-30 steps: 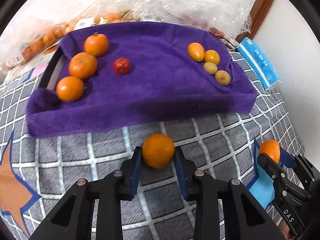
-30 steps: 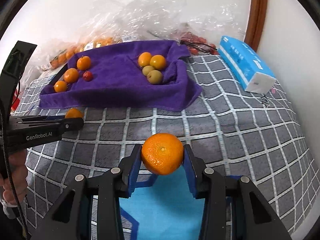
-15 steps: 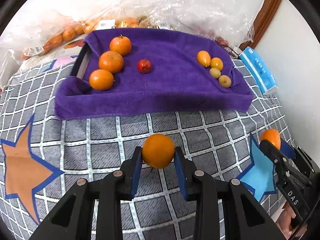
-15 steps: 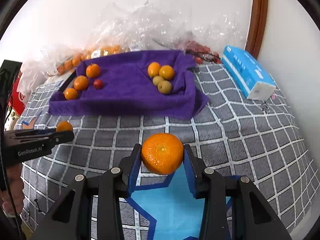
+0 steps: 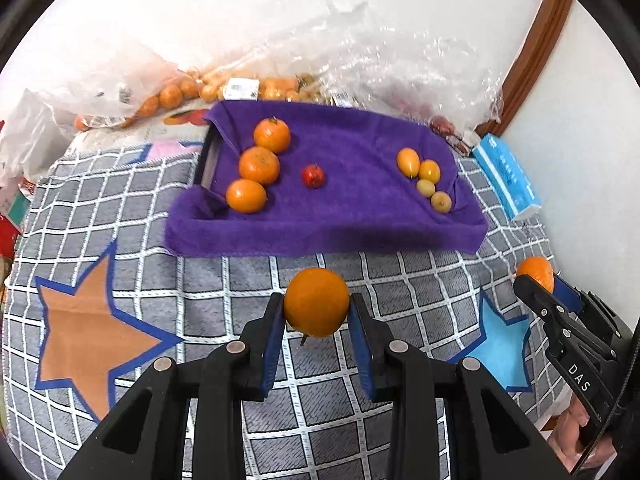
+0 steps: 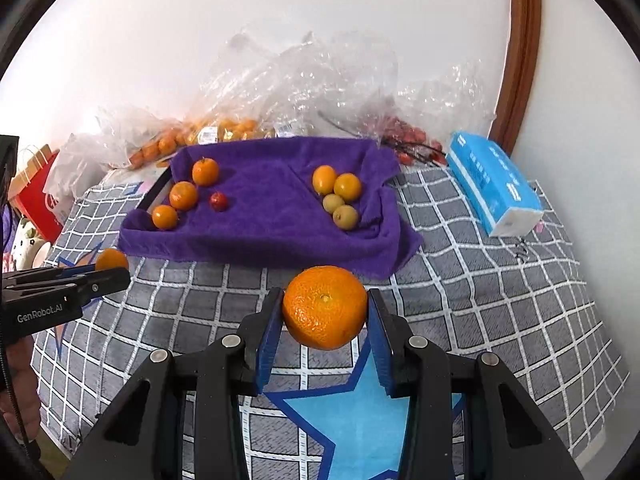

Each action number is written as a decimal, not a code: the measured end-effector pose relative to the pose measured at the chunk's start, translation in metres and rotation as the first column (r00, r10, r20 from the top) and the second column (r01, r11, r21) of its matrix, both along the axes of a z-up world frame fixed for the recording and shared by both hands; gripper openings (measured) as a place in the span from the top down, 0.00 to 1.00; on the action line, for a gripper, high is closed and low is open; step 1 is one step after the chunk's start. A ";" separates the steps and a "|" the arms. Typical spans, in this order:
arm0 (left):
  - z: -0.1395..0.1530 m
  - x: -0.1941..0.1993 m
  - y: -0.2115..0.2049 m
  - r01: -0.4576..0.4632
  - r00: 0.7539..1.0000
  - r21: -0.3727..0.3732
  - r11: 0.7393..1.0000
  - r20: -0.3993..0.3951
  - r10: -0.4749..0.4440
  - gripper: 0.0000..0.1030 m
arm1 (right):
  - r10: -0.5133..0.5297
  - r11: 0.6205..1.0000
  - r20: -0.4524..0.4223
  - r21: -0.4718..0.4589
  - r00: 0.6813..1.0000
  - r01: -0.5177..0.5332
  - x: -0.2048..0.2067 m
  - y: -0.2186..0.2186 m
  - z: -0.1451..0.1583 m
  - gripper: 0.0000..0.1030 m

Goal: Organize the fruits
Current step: 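Lift both held oranges and carry them over the purple towel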

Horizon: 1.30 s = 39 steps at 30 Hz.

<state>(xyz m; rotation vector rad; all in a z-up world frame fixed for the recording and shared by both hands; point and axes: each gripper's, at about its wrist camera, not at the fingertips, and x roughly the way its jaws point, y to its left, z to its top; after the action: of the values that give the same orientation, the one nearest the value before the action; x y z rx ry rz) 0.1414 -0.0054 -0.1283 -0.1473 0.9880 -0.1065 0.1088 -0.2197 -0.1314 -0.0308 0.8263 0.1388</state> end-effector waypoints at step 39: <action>0.107 0.002 0.022 -0.018 0.974 0.000 1.000 0.225 0.018 0.71 | -0.057 0.998 0.174 0.017 0.983 0.055 0.014 0.012 0.103 0.60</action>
<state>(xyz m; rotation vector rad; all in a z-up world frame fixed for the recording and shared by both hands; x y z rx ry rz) 0.1433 0.0165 -0.0216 -0.1389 0.7605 -0.1029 0.1226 -0.2076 -0.0285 -0.0083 0.6505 0.0867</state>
